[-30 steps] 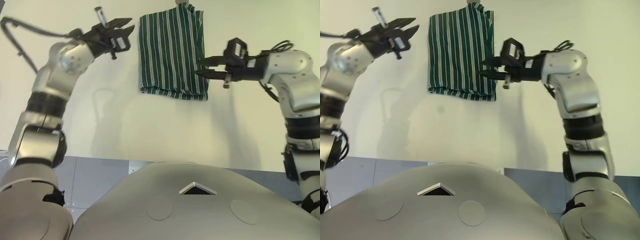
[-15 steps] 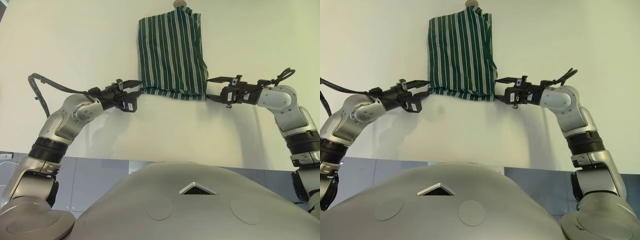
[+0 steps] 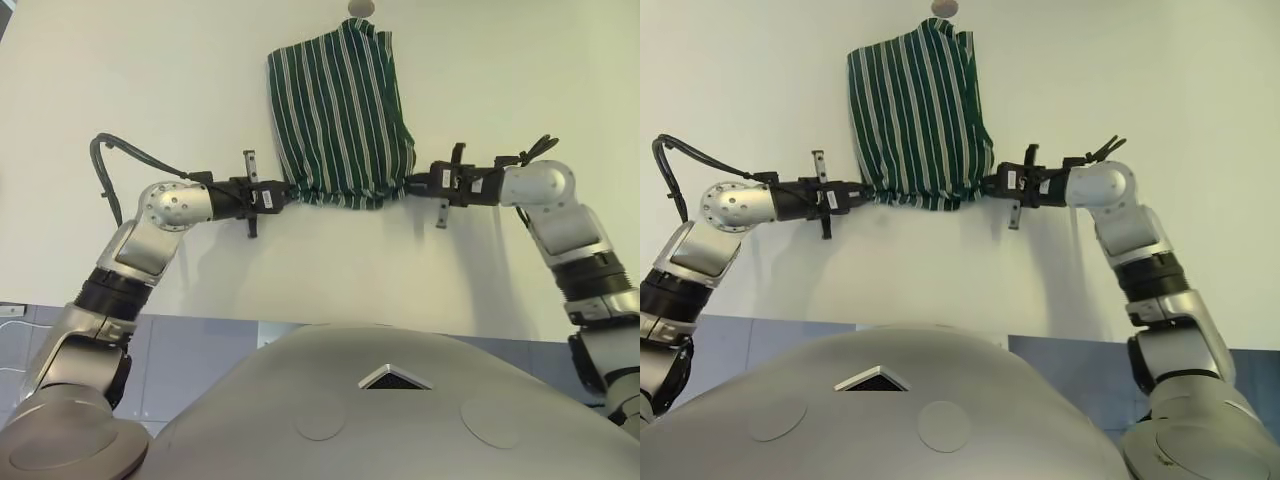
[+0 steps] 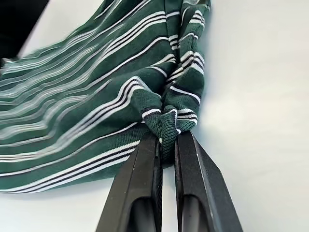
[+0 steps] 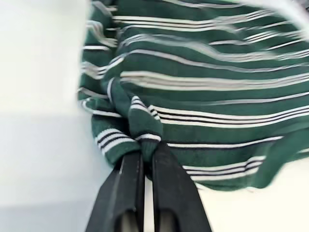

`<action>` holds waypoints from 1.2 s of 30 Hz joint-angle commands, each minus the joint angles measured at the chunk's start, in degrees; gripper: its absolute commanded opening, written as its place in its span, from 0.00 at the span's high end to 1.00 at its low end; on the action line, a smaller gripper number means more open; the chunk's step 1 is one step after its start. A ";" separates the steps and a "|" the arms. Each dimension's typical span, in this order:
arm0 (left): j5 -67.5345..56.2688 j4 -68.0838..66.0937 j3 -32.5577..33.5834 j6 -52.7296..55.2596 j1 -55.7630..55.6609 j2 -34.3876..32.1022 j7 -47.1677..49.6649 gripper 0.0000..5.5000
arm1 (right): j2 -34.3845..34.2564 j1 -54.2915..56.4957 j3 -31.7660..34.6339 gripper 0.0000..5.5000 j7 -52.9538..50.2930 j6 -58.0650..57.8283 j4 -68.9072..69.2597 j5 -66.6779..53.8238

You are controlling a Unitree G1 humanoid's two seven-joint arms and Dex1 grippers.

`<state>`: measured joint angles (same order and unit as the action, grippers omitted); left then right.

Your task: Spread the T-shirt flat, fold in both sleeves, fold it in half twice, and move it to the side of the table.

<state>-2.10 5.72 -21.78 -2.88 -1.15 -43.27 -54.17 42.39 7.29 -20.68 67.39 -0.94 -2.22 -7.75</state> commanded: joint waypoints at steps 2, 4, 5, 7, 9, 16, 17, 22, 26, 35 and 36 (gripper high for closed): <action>-25.36 10.18 11.48 25.85 -1.68 -1.35 -4.61 0.98 | 5.31 2.92 4.26 1.00 11.11 -27.80 11.51 -20.98; -28.18 5.56 15.91 30.17 -8.40 1.65 -0.74 0.98 | -0.98 11.98 6.21 1.00 5.20 -32.66 4.38 -21.16; -28.08 1.39 16.96 31.52 -13.17 4.19 2.04 0.98 | -3.65 16.08 6.64 1.00 2.81 -33.67 -0.18 -20.31; -24.69 -8.37 15.74 30.70 -22.43 8.94 4.75 0.98 | -6.50 21.11 6.52 1.00 0.39 -32.78 -8.26 -17.58; -19.93 -22.29 12.97 28.28 -32.66 14.76 6.16 0.98 | -8.94 25.49 6.61 1.00 -1.35 -30.42 -17.68 -14.54; -8.90 -61.59 12.41 13.22 -53.43 27.95 12.06 0.91 | -14.71 33.60 8.70 0.91 -6.33 -26.34 -39.06 -8.15; -7.94 -65.60 13.01 11.27 -54.96 29.10 13.64 0.88 | -14.94 33.78 9.17 0.86 -6.05 -26.51 -39.79 -8.16; -2.12 -75.47 14.81 0.48 -57.11 29.81 26.03 0.85 | -13.28 31.38 14.00 0.73 -7.16 -27.41 -38.87 -8.64; -3.46 -75.04 20.61 -4.92 -53.31 25.67 30.66 0.85 | -12.34 29.50 19.80 0.73 -14.55 -24.01 -36.88 -7.80; -9.40 -41.64 25.70 0.55 -27.80 26.06 27.19 1.00 | -30.99 31.01 14.22 1.00 -20.12 -24.20 -29.85 -7.19; -9.80 -37.66 25.31 2.43 -26.33 27.09 27.63 1.00 | -32.07 31.75 14.38 1.00 -21.42 -24.74 -31.79 -6.79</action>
<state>-11.14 -38.14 4.37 -3.61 -29.38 -17.71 -27.12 11.67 37.18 -6.32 48.16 -24.22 -30.95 -15.56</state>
